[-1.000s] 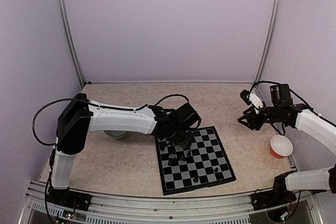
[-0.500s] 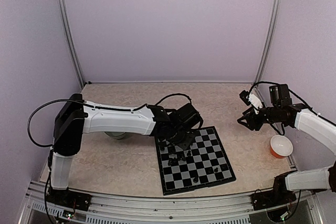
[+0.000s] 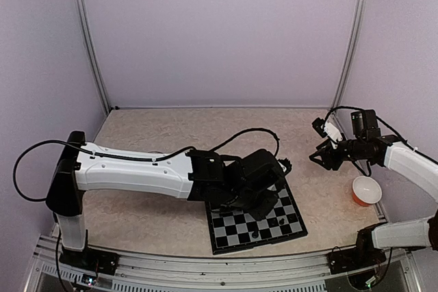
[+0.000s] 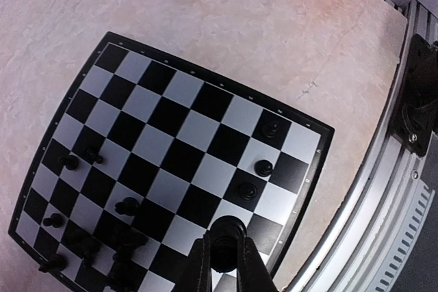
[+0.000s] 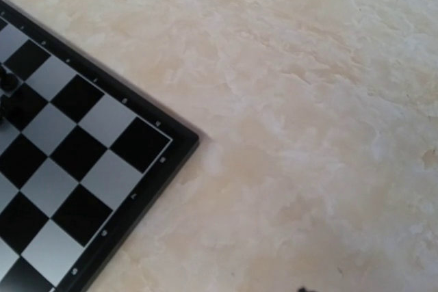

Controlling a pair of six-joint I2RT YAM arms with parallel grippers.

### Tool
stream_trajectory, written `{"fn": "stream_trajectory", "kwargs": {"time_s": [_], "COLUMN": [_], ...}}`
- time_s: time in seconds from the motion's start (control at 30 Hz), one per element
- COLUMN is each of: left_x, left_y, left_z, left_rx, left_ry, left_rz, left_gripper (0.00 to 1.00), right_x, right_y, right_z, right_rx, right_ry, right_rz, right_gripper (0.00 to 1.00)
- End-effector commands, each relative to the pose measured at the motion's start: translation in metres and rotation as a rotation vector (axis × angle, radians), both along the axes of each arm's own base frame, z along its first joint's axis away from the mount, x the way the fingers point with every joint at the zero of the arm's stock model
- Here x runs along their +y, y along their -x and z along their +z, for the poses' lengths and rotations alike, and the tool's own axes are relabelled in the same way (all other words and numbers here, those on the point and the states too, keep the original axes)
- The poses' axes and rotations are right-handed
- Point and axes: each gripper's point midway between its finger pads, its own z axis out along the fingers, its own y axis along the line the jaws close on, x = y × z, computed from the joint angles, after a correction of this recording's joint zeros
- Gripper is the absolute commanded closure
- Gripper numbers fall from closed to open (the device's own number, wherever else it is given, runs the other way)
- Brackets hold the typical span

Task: Set up the chess pieces on the board
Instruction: Place the queen at d8.

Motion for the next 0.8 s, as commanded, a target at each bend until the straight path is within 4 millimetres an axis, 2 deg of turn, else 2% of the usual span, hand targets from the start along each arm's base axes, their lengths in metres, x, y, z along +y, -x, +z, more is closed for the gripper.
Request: {"fn": "stream_trajectory", "kwargs": {"time_s": [0.0, 0.27, 0.77], "left_x": [-0.009, -0.015, -0.022], "left_y": [0.018, 0.033, 0.049], "left_z": [-0.017, -0.046, -0.077], "left_rx": [0.044, 0.089, 0.132], "left_ry": [-0.033, -0.078, -0.121], "left_rz": [-0.05, -0.092, -0.147], "left_gripper": [0.97, 0.97, 0.98], "right_x": [-0.001, 0.0, 0.0], "right_y": [0.002, 0.002, 0.003], "right_z": [-0.002, 0.0, -0.001], "right_rx": [0.012, 0.007, 0.01], "right_ry": [-0.009, -0.011, -0.011], "right_rz": [0.003, 0.006, 0.008], "right_gripper": [0.52, 0.52, 0.52]}}
